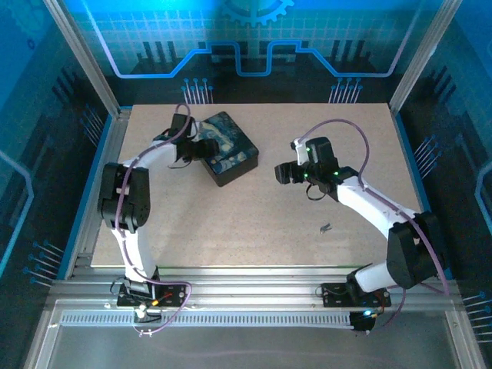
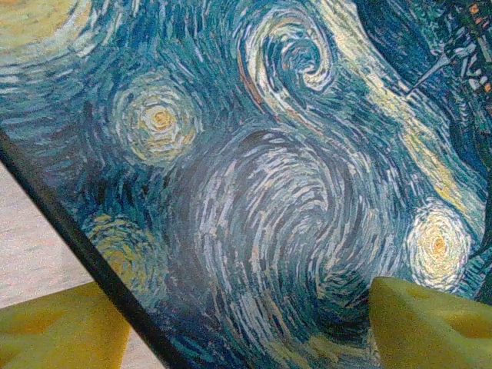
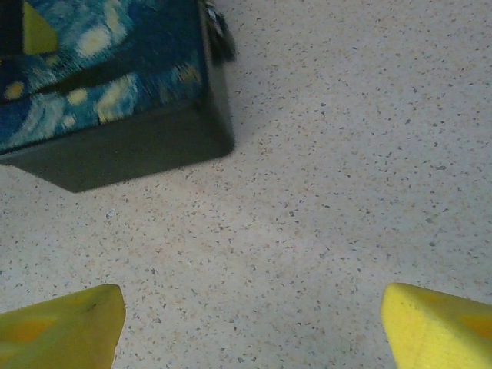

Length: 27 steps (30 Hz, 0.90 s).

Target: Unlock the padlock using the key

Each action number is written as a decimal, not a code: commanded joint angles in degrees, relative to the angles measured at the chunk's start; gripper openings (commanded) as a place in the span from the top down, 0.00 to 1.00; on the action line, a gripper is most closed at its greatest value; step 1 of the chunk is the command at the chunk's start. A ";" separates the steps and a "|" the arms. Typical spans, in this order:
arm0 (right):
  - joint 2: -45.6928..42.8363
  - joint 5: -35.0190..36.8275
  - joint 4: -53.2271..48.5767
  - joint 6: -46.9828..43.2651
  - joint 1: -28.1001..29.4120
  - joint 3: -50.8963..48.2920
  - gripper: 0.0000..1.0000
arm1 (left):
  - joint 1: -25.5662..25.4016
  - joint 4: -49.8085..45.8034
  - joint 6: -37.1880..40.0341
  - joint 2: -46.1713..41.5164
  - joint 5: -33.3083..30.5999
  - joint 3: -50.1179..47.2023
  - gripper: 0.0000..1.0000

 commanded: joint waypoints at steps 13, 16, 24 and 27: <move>9.53 -10.79 0.27 6.85 -4.96 5.04 0.17 | -11.02 -5.38 6.67 0.98 12.14 -1.90 0.24; 8.46 -10.94 0.53 8.40 -4.47 2.39 0.18 | -9.01 -4.23 4.53 -0.33 12.95 -1.23 0.23; 6.69 -9.36 2.41 13.94 2.36 -3.28 0.19 | -5.51 -2.47 -1.82 -1.75 9.34 -2.22 0.21; 6.81 -6.18 4.01 18.77 6.67 -3.87 0.21 | -3.44 -3.56 -9.43 -3.57 2.72 -3.39 0.17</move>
